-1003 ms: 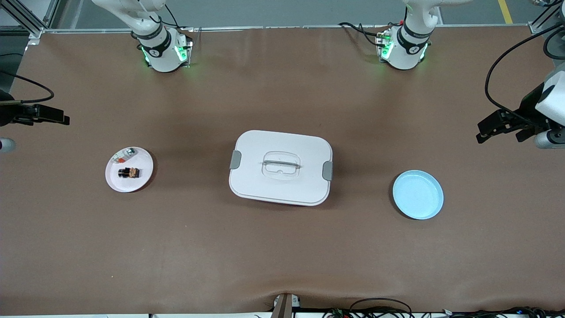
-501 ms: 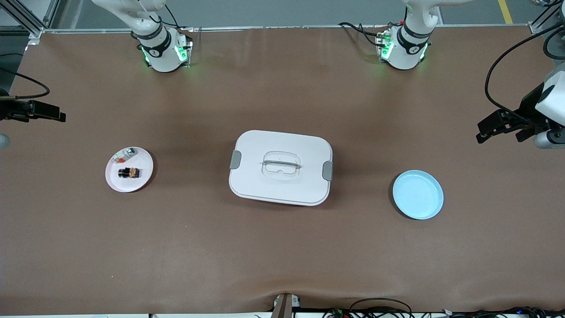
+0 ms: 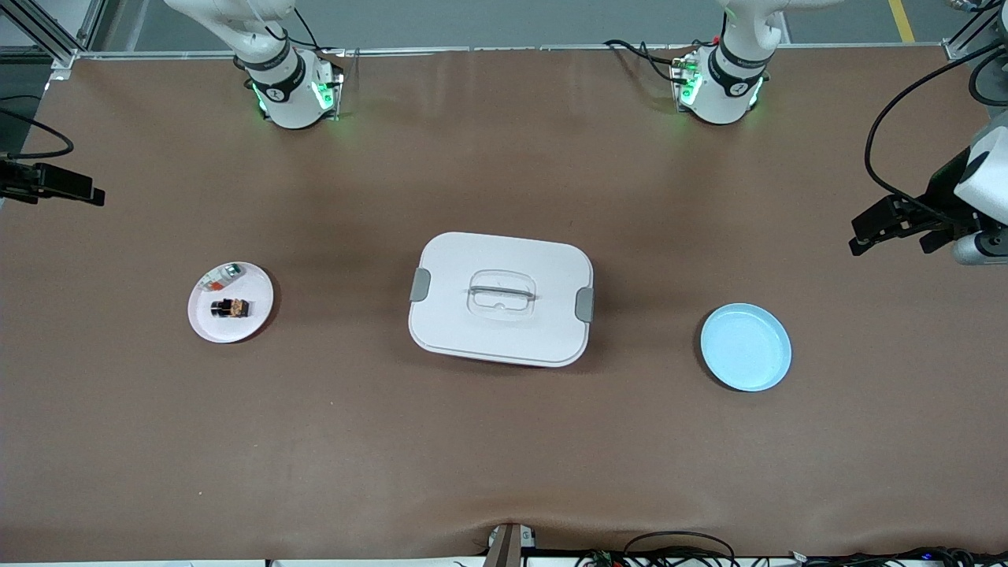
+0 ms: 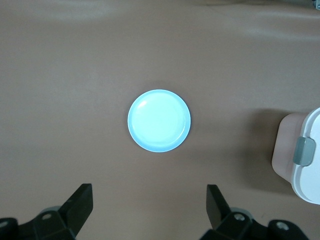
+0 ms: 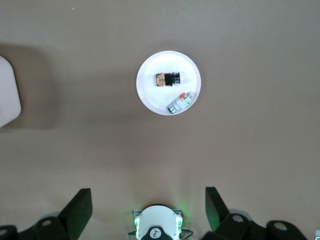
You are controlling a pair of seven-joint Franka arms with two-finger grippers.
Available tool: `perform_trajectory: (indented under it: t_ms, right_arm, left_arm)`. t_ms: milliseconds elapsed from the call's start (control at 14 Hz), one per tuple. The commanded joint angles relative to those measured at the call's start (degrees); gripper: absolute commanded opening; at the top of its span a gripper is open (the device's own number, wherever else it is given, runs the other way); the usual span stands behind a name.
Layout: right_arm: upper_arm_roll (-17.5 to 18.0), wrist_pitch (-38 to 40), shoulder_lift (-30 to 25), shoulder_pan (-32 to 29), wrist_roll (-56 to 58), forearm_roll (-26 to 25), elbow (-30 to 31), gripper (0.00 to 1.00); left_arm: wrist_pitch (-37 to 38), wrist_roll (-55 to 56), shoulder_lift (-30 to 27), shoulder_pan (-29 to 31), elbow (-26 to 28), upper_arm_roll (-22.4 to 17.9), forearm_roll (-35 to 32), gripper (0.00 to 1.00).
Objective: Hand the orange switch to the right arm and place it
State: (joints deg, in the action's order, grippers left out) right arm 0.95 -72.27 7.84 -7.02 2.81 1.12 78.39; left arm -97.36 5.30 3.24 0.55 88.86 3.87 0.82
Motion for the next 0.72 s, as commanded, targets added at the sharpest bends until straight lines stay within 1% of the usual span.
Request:
perform_trajectory:
  t_ms: [0,143,358,645]
  right_arm:
    - [0.81,0.64,-1.68,1.73,-0.79,0.64,0.36,1.00]
    - [0.72,0.56,-2.12,3.58,-0.79,0.64,0.36,1.00]
    - [0.63,-0.32,-3.17,3.76,-0.87,0.55,1.41,1.00]
    - [0.55,-5.14,-8.70,3.59,-0.87,0.64,9.40,1.00]
  left_arm:
    - [0.77,-1.25,-0.16,-0.02,-0.53,0.08,-0.47,1.00]
    - [0.86,-1.16,-0.16,-0.02,-0.53,0.08,-0.47,1.00]
    - [0.86,-1.16,-0.16,-0.20,-0.53,0.08,-0.38,1.00]
    - [0.86,-1.25,-0.16,-0.11,-0.53,0.08,-0.38,1.00]
